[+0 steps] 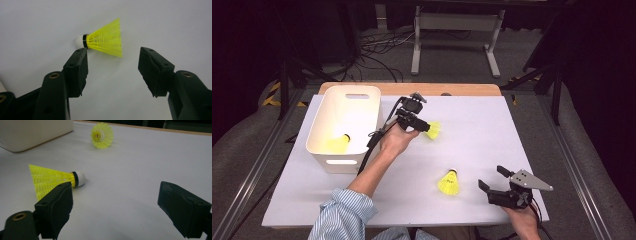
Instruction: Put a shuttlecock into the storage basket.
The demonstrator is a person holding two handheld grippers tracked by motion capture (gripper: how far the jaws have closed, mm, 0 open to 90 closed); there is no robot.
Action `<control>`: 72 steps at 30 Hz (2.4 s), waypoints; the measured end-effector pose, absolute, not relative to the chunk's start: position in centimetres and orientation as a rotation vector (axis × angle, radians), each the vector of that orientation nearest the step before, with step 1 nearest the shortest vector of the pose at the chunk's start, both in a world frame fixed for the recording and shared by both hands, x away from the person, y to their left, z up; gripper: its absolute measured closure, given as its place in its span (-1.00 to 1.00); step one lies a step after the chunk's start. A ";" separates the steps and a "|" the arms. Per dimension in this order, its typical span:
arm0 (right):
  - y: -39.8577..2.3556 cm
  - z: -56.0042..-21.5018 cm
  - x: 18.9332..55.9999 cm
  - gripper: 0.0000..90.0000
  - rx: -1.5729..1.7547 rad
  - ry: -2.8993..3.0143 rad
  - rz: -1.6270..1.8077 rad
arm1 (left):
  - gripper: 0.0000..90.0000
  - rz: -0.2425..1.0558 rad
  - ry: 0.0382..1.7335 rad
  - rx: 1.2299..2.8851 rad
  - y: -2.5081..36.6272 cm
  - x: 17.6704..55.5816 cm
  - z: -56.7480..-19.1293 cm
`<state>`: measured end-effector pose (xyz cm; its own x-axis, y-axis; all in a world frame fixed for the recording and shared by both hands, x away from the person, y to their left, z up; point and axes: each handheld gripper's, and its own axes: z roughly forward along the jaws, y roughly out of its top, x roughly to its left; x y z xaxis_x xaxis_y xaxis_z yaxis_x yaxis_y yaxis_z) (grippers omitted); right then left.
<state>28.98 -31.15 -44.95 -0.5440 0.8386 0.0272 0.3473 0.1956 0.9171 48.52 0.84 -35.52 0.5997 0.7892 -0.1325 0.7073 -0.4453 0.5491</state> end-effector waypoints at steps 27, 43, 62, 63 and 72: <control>-31.0 -45.0 29.0 -0.70 1.109 1.993 1.322 | -0.08 0.140 1.231 2.241 -0.6 50.3 -38.0; -31.1 -45.0 29.0 -0.70 1.101 2.001 1.322 | -0.08 0.133 1.272 2.239 -1.6 51.2 -39.4; -31.0 -45.1 29.0 -0.70 1.098 2.017 1.326 | -0.05 0.166 1.286 2.256 -2.0 51.7 -40.5; -30.9 -45.1 29.0 -0.70 1.096 2.018 1.326 | -0.05 0.166 1.286 2.256 -2.0 51.7 -40.5; -30.9 -45.1 29.1 -0.70 1.090 2.022 1.326 | 0.07 0.162 1.283 2.269 -2.1 51.6 -40.7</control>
<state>29.07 -30.94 -45.10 -0.5651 0.8245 0.0284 0.3548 0.2118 0.9106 51.62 -2.09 -40.67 0.5433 0.8264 -0.1477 0.7637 -0.4134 0.4959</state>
